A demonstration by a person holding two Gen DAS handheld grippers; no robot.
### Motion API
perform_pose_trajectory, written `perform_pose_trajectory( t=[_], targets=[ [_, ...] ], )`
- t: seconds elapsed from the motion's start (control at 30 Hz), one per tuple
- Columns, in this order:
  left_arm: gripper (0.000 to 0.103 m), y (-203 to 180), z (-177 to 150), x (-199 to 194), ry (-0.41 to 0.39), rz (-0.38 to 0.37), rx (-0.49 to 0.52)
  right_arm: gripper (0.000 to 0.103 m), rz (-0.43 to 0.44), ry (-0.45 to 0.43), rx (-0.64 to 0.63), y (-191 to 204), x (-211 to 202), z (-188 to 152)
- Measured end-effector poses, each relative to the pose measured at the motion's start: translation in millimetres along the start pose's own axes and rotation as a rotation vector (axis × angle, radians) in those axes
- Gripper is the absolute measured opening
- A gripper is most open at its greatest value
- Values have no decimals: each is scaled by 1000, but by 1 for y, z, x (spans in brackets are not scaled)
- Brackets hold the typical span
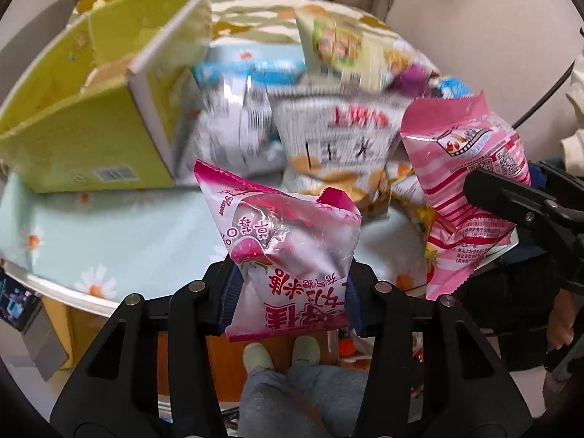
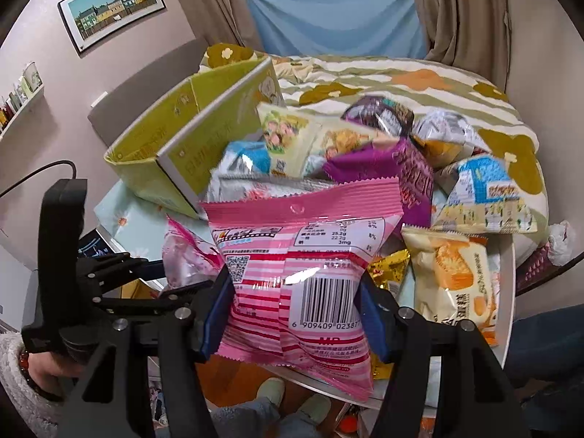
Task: Organize snacks
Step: 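Carry both pink bags over the box and open both tools to drop them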
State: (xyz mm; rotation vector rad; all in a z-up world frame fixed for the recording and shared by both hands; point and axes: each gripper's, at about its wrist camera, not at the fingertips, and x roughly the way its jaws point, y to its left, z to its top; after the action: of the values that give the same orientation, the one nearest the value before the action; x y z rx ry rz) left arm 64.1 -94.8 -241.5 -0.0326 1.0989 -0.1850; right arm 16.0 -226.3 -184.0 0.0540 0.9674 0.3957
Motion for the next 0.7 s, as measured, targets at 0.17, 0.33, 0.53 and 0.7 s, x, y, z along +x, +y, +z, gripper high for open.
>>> perform_pose_trajectory(
  t=[0.17,0.33,0.53,0.7],
  targets=[
    [46,0,16,-29,-57,20,-16,58,5,-39,-22,6,-19,13],
    [46,9,31,-65,-133,37,-26,58,11,-82,-58,14,-33,35],
    [46,49,69,-92,-206,42,-49,58,5,-144,-96,32,-35,79],
    [46,96,105,-109,-252,49,-42,58,-1,-192,-108,56,-22,124]
  ],
)
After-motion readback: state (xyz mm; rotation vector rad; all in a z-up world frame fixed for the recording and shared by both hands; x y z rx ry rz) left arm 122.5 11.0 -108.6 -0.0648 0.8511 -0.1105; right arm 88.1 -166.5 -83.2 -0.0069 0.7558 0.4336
